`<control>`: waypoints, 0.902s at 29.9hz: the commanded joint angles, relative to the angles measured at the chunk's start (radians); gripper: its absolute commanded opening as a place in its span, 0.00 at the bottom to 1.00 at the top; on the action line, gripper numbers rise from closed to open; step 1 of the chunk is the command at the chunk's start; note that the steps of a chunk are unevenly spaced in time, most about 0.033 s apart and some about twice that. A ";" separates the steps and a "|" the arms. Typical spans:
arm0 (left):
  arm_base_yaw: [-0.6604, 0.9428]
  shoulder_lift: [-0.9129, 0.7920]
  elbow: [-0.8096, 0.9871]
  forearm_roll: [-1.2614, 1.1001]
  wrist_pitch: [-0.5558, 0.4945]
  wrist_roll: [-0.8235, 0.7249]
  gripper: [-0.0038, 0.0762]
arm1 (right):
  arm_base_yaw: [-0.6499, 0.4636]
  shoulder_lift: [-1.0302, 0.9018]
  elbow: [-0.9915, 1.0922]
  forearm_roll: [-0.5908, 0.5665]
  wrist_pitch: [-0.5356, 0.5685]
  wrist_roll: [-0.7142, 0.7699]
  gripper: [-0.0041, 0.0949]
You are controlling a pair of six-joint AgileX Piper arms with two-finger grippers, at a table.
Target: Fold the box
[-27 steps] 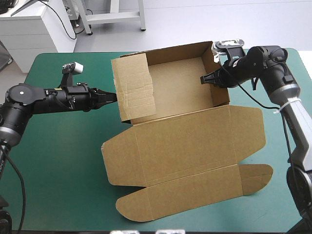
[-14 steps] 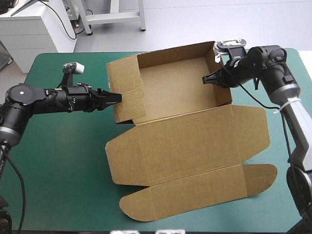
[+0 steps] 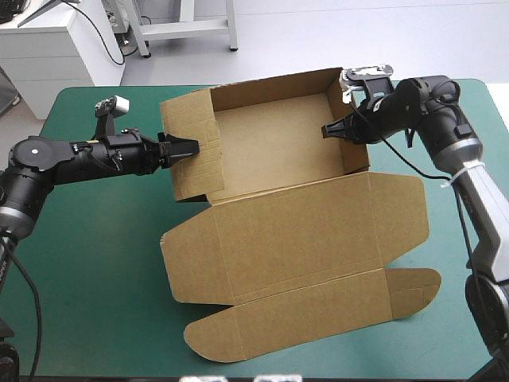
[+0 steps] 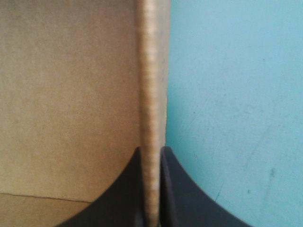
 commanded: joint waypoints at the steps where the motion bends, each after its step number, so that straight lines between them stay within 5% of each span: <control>1: -0.014 -0.035 -0.034 -0.103 0.003 -0.013 0.71 | 0.065 -0.069 -0.030 -0.073 -0.095 0.067 0.03; 8: -0.096 -0.035 -0.034 0.011 -0.052 -0.111 0.71 | 0.140 -0.074 -0.030 -0.186 -0.122 0.173 0.03; 16: -0.245 -0.051 -0.034 0.483 -0.223 -0.507 0.71 | 0.194 -0.075 -0.089 -0.235 -0.116 0.199 0.03; 27: -0.397 -0.058 -0.034 0.728 -0.417 -0.815 0.71 | 0.253 -0.075 -0.121 -0.378 -0.065 0.248 0.03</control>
